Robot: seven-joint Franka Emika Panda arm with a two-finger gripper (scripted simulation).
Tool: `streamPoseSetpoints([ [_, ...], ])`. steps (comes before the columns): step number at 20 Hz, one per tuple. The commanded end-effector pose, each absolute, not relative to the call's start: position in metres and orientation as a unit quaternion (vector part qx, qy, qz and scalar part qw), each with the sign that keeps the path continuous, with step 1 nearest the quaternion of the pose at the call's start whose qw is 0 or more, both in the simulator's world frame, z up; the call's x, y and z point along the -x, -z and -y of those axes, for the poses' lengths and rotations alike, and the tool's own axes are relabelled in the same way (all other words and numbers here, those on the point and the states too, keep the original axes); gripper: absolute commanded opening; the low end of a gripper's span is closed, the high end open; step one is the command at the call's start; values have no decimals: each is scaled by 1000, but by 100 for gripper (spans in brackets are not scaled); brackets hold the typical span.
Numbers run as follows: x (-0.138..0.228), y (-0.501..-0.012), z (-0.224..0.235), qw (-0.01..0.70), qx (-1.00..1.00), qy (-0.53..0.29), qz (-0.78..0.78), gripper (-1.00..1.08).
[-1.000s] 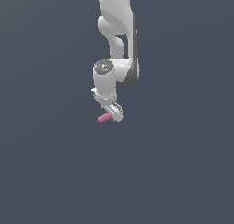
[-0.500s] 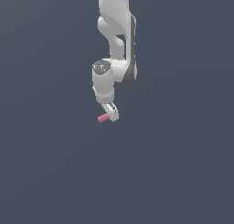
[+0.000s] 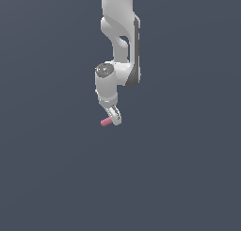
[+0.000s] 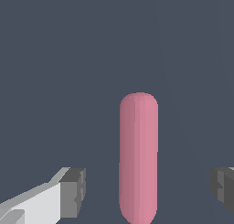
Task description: Pick up the object and move it to a goal position.
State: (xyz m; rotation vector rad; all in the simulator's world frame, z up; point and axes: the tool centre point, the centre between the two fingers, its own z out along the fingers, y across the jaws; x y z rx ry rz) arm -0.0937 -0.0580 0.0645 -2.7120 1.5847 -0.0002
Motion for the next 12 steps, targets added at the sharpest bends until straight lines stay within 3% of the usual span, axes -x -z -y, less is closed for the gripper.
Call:
streamPoseSetpoints([
  [1,94,-58,58,0,863,0,-505,100],
  [12,95,-19,58,0,862,0,-507,100],
])
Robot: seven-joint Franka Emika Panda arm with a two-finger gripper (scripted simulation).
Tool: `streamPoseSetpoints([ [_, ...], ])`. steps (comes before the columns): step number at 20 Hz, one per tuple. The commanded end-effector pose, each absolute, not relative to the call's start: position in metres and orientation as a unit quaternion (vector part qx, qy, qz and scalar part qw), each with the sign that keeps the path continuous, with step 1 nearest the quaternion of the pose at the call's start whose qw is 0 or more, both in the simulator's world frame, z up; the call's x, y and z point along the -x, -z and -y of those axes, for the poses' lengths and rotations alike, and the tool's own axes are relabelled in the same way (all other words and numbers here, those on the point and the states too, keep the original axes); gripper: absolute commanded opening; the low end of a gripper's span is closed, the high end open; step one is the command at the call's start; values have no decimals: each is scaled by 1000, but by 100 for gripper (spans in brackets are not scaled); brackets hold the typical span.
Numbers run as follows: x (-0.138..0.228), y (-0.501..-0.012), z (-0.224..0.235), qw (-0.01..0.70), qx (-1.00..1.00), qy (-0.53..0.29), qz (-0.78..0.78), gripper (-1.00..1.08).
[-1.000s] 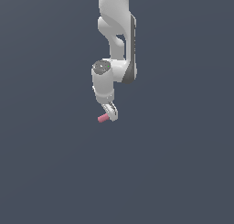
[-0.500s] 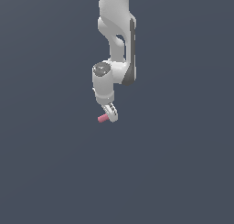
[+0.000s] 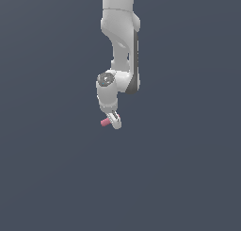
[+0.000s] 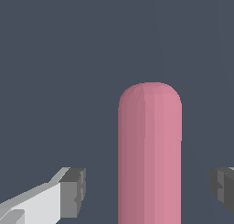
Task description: Pick up the object and move it to a goal position.
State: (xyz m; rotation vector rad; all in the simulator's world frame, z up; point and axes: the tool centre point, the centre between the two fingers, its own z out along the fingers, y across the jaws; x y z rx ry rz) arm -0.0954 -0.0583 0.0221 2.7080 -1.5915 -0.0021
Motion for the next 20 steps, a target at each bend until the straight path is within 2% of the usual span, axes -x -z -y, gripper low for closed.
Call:
streamPoseSetpoints([
  [1,95,-18,58,0,-862,0,507,100],
  [2,95,-18,58,0,-862,0,507,100],
  [3,95,-18,58,0,-862,0,507,-100],
  [20,86,-19,59,0,-862,0,507,-100],
])
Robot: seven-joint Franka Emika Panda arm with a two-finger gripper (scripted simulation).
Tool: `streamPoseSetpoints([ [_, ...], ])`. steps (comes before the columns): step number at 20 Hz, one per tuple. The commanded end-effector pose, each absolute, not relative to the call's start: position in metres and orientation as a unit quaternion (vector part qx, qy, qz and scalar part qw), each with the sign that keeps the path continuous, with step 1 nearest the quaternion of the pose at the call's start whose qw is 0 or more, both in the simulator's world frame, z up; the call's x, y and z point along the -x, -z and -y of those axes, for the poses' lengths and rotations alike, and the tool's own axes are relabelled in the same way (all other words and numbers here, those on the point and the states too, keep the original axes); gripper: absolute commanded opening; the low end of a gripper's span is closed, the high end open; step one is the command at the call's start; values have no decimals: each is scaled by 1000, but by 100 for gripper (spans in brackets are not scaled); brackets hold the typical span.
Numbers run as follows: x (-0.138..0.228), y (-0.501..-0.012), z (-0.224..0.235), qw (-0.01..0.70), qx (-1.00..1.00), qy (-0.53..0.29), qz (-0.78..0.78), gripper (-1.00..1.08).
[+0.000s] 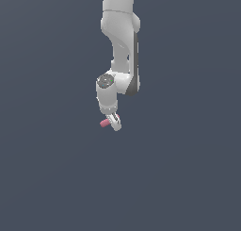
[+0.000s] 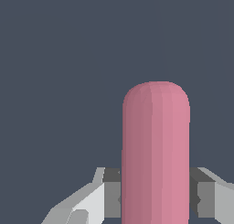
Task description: Pick up the object and move it to a goal position.
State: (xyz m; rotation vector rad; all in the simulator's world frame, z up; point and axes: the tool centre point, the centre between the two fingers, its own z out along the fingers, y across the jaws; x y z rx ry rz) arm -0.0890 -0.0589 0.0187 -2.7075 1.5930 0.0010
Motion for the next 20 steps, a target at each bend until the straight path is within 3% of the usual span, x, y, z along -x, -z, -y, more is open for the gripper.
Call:
streamPoseSetpoints([
  [1,83,-19,59,0,862,0,-507,-100],
  [20,-20,-22,65,0,862,0,-506,-100],
])
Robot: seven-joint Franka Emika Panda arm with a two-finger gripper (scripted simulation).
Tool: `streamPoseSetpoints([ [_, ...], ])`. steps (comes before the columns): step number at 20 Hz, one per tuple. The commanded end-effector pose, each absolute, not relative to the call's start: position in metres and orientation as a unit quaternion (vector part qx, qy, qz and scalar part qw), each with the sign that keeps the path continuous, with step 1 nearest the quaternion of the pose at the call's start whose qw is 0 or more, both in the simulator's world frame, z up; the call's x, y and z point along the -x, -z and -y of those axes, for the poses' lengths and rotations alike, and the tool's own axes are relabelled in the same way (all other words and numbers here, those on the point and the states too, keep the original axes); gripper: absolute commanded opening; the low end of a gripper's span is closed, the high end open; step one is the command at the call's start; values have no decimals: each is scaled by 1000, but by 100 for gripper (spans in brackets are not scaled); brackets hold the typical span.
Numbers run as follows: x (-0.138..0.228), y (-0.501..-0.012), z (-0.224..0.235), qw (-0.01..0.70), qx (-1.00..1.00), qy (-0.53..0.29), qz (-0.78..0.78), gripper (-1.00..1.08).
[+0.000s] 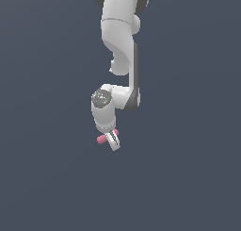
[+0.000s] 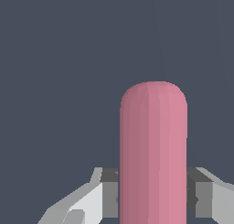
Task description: Pick up the object and move it to a goal position.
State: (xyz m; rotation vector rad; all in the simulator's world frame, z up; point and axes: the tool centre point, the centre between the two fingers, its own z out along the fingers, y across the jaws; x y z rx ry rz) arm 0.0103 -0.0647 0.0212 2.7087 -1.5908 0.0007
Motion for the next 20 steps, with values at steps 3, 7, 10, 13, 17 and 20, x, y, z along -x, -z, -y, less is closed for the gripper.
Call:
streamPoseSetpoints([
  [3,-37,-22,66,0,-862,0,506,-100],
  [7,-58,-22,68,0,-862,0,506,-100],
  [10,-72,-23,69,0,-862,0,506,-100],
  [13,-83,-23,69,0,-862,0,506,-100],
  [17,-94,-23,70,0,-862,0,507,-100],
  [20,-100,-23,70,0,-862,0,507,-100],
])
